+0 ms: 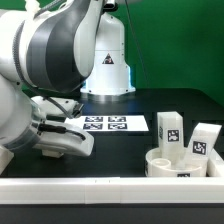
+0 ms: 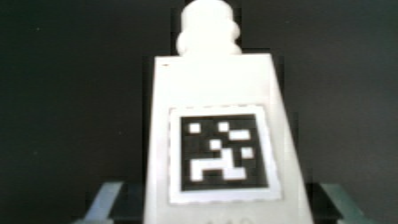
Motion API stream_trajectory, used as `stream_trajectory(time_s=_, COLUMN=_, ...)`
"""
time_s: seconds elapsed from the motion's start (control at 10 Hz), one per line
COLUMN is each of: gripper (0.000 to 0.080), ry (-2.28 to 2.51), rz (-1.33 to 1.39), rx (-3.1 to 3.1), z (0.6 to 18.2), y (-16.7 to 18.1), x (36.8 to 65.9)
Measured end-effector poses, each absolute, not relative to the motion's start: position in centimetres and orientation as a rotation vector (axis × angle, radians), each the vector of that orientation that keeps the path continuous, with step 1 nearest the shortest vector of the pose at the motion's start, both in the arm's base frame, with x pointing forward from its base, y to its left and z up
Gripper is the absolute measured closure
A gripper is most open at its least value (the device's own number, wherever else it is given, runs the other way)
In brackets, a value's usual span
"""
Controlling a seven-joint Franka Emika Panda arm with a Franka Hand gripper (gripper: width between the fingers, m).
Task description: Assemble stool
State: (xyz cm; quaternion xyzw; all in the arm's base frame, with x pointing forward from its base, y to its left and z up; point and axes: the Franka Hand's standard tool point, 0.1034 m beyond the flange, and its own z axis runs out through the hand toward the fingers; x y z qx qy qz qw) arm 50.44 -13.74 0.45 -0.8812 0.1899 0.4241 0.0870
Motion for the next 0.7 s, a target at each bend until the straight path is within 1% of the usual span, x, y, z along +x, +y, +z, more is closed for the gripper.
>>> stream_trajectory(time_s=0.1, gripper=0.0463, ry=0.554, rz=1.234, rx=-2.655, z=0.7, y=-13.8, x=51.1)
stream_trajectory(time_s=0.2, gripper=0.0463, ry=0.537, rz=1.218, rx=-2.673, z=1.6, y=-13.7, x=51.7)
stream_trajectory(time_s=0.3, gripper=0.0463, ry=0.524, rz=1.18, rx=-2.703, z=3.7, y=-13.3, x=52.8)
stream_trajectory(time_s=0.4, gripper=0.0463, ry=0.548, rz=1.14, rx=-2.719, z=6.2, y=-12.0, x=53.8)
stream_trajectory(time_s=0.5, gripper=0.0462, ry=0.602, rz=1.157, rx=-2.705, z=7.5, y=-10.8, x=53.9)
stream_trajectory(time_s=0.7, gripper=0.0462, ry=0.648, rz=1.134, rx=-2.723, z=8.9, y=-8.3, x=55.0)
